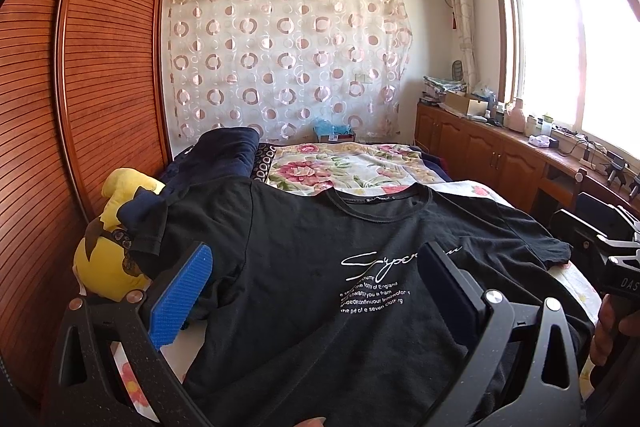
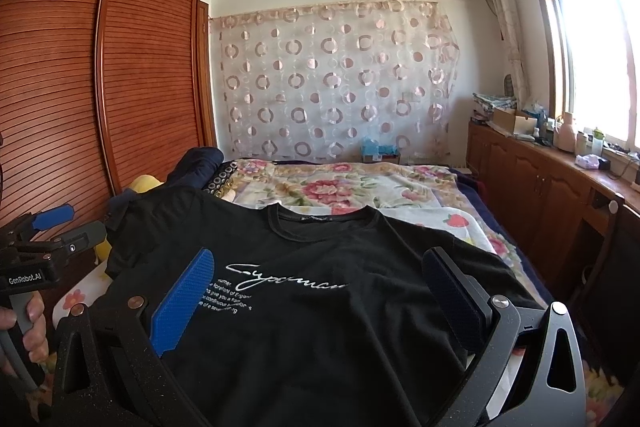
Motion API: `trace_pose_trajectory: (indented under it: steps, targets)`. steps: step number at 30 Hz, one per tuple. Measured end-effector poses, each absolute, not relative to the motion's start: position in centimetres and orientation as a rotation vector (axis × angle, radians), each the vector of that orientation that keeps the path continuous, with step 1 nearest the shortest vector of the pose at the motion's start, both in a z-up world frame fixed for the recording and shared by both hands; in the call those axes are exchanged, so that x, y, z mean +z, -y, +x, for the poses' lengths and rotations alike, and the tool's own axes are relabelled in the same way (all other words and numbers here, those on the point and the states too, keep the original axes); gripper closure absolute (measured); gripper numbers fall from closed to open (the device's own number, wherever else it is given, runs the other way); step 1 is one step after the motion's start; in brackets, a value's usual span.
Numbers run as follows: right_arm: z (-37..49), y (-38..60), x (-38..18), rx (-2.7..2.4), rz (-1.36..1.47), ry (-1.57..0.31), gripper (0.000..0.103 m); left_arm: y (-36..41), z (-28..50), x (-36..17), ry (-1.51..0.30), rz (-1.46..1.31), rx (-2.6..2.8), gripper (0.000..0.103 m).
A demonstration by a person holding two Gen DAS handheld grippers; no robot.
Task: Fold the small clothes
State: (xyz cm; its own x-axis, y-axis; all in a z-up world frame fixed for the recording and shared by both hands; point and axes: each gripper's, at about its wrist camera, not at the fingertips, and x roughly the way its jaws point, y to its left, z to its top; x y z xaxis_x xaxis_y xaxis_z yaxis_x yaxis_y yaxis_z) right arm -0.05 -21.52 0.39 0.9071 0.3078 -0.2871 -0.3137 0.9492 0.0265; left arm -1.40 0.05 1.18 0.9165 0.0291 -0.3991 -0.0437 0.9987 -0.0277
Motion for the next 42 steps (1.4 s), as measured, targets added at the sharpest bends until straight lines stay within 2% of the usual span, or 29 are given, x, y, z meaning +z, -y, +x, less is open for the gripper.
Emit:
trace_pose_trajectory:
  steps: [42]
  targets:
    - [-0.35,21.39,0.3,0.32,-0.021,-0.284,0.0,-0.8,-1.72,1.97,-0.393,-0.028,0.036,0.0]
